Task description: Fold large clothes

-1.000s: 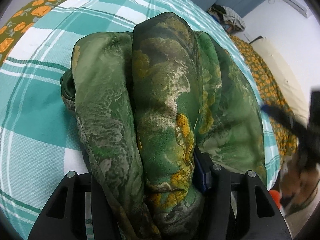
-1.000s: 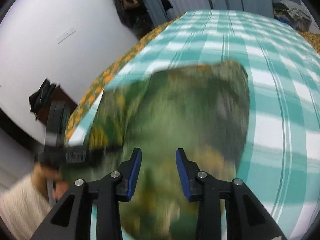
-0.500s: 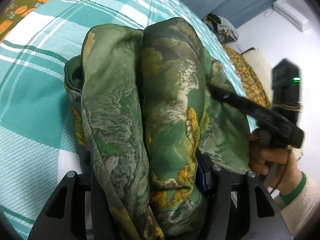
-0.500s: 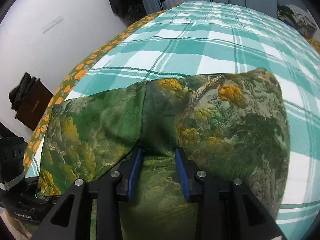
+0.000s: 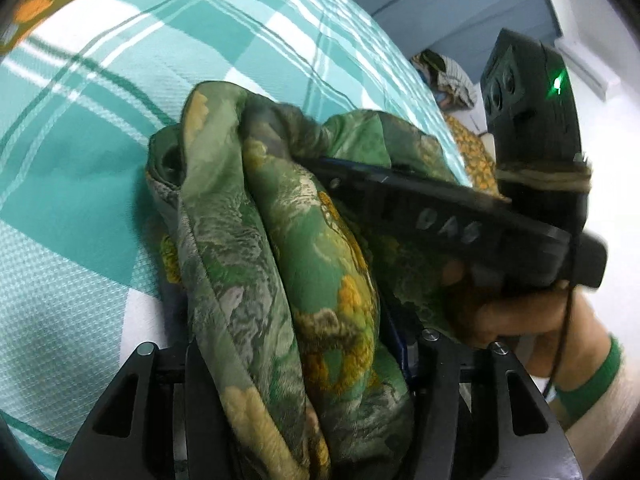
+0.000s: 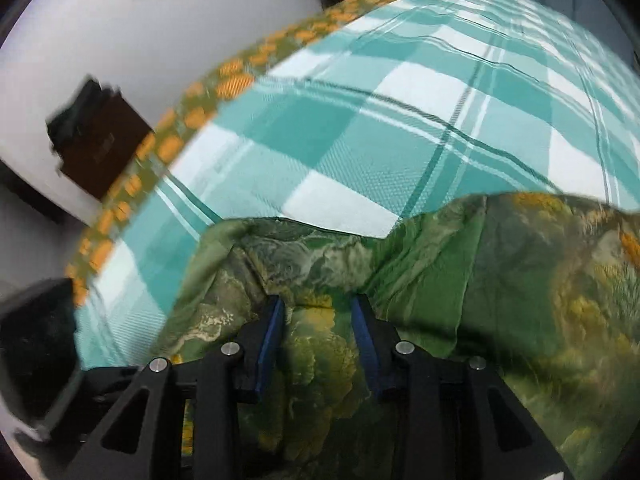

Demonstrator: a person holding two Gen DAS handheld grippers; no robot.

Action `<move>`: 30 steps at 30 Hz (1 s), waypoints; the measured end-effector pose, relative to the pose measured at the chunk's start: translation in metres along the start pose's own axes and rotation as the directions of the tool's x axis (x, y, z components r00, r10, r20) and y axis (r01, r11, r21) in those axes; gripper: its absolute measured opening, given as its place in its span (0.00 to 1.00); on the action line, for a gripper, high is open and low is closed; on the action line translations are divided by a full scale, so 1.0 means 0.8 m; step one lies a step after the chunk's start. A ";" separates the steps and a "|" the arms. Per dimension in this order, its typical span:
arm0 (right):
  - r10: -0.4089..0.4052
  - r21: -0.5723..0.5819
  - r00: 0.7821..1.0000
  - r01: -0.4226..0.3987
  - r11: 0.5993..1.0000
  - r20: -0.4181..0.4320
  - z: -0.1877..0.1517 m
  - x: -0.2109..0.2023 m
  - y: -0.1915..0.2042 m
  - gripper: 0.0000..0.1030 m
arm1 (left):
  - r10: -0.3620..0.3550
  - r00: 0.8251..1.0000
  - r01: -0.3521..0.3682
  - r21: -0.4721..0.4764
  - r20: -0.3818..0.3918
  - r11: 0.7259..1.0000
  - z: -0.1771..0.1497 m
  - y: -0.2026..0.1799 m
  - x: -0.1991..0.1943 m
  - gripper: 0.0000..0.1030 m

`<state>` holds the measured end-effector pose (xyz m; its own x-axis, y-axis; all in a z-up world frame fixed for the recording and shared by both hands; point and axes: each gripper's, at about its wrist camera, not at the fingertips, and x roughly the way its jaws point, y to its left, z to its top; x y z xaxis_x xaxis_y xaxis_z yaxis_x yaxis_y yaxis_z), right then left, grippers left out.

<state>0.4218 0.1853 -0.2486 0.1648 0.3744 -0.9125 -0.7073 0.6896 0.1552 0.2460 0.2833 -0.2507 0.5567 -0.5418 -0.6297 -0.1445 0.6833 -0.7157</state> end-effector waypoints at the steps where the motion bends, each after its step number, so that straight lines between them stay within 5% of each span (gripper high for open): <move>1: -0.017 -0.011 1.000 0.017 1.000 0.001 -0.001 0.003 0.001 0.35 | -0.005 1.000 0.005 -0.029 0.000 1.000 0.001 0.003 -0.005 0.52; 4: -0.028 -0.012 0.999 0.028 1.000 0.027 -0.005 0.002 0.004 0.35 | -0.036 0.999 0.033 -0.124 -0.021 0.992 -0.003 0.006 -0.028 0.52; 8: -0.003 0.015 0.998 0.002 1.000 0.067 -0.013 -0.013 -0.002 0.35 | -0.037 0.999 0.037 -0.136 0.005 0.990 -0.020 0.008 -0.069 0.60; 10: -0.003 0.024 0.997 0.001 1.000 0.081 -0.011 -0.018 -0.003 0.35 | 0.024 1.000 -0.022 -0.141 0.014 0.990 -0.028 0.010 -0.077 0.70; 15: -0.064 0.010 0.985 0.063 0.998 0.161 -0.020 -0.064 0.018 0.35 | 0.075 0.997 -0.072 -0.145 0.011 0.987 -0.033 0.014 -0.070 0.70; 21: 0.031 -0.057 0.978 -0.020 0.998 0.205 -0.100 -0.150 0.041 0.38 | 0.086 0.996 -0.082 -0.124 0.029 0.989 -0.032 0.011 -0.064 0.72; 26: -0.004 -0.050 0.980 0.014 0.999 0.200 -0.161 -0.107 0.059 0.38 | 0.147 0.989 -0.147 -0.130 -0.011 0.981 -0.043 0.016 -0.053 0.76; 30: -0.009 -0.002 0.974 0.009 1.000 0.228 -0.159 -0.108 0.059 0.39 | 0.103 0.994 -0.098 -0.154 0.025 0.983 -0.048 0.011 -0.089 0.80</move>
<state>0.2864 0.1065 -0.2102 0.3234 0.5001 -0.8033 -0.7069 0.6921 0.1463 0.1742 0.3089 -0.2236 0.5591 -0.4557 -0.6926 -0.3227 0.6499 -0.6881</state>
